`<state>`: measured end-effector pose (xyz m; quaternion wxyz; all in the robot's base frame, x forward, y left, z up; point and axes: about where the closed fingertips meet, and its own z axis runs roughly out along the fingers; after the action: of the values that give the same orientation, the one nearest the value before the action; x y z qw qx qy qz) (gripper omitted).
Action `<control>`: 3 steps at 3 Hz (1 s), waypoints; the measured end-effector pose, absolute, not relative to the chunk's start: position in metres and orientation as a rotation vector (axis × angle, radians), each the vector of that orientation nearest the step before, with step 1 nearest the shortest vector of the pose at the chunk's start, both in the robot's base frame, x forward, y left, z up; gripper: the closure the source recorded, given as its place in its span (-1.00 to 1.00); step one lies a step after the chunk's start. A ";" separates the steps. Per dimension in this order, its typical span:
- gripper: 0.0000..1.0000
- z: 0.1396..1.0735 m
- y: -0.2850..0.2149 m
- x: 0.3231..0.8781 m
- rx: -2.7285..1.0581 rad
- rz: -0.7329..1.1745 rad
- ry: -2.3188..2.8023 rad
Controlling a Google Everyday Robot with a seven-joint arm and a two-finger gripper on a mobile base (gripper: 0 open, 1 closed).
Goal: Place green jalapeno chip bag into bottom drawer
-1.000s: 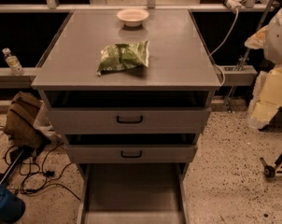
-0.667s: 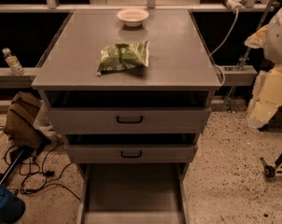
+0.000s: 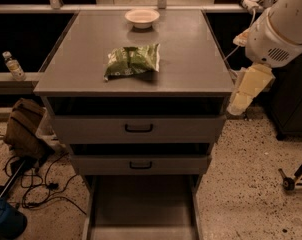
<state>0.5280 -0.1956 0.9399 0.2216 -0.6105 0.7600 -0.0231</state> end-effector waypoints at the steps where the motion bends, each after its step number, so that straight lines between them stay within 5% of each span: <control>1: -1.00 0.940 -0.196 0.528 -1.687 -0.064 2.100; 3: -1.00 0.926 -0.176 0.563 -1.682 0.028 2.014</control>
Offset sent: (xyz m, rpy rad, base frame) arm 0.0372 0.0170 -0.0203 0.0982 -0.0058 0.0591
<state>0.5633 -0.1759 0.9255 0.2558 -0.6198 0.7419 0.0101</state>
